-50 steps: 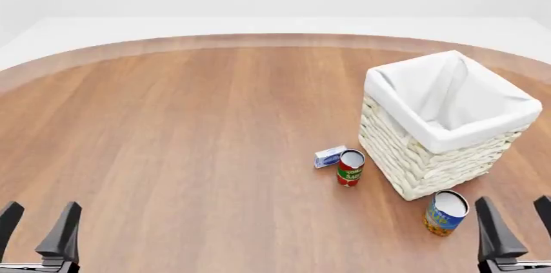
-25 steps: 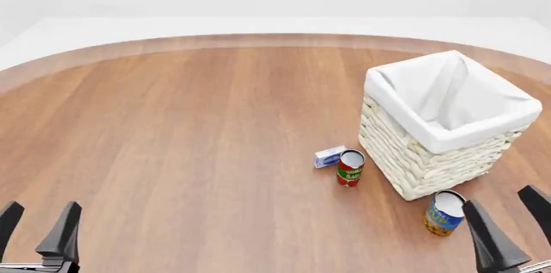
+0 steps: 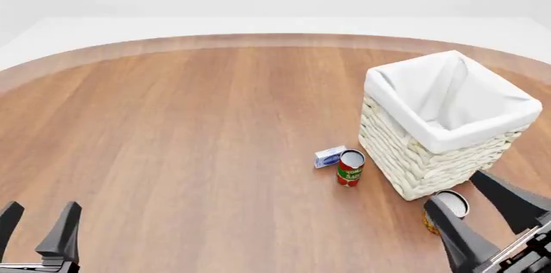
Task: Pick up the ketchup, and put it in the basket.
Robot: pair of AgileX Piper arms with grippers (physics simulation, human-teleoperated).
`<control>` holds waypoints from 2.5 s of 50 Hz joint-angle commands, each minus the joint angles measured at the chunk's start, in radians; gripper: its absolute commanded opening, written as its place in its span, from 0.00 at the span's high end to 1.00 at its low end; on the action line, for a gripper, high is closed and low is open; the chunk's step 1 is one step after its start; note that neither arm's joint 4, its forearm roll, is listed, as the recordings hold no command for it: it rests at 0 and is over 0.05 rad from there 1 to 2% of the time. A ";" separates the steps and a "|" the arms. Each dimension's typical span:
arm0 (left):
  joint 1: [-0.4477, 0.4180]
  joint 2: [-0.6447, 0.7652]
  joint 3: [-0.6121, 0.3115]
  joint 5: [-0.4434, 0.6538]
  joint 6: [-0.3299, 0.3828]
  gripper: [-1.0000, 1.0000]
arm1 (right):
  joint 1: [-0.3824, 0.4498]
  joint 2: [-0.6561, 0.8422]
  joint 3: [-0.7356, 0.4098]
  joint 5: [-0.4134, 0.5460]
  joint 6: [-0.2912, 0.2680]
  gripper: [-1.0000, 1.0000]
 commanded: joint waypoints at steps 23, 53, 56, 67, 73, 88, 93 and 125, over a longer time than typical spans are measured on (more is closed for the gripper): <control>0.000 0.000 0.000 0.000 0.000 0.00 | 0.347 0.669 -0.136 -0.389 0.030 0.00; 0.000 0.000 0.000 0.000 0.000 0.00 | 0.524 1.095 -0.409 -0.343 0.123 0.00; 0.000 0.000 0.000 0.000 0.000 0.00 | 0.562 1.179 -0.443 -0.336 0.134 0.00; 0.000 0.000 0.000 0.000 0.000 0.00 | 0.636 1.242 -0.443 -0.408 0.059 0.00; 0.000 0.000 0.000 0.000 0.000 0.00 | 0.654 1.241 -0.443 -0.417 0.077 0.00; 0.000 0.000 0.000 0.000 0.000 0.00 | 0.731 1.330 -0.501 -0.416 0.106 0.00; 0.000 0.000 0.000 0.000 0.000 0.00 | 0.758 1.358 -0.520 -0.412 0.128 0.00; 0.000 0.000 0.000 0.000 0.000 0.00 | 0.879 1.470 -0.575 -0.473 0.298 0.00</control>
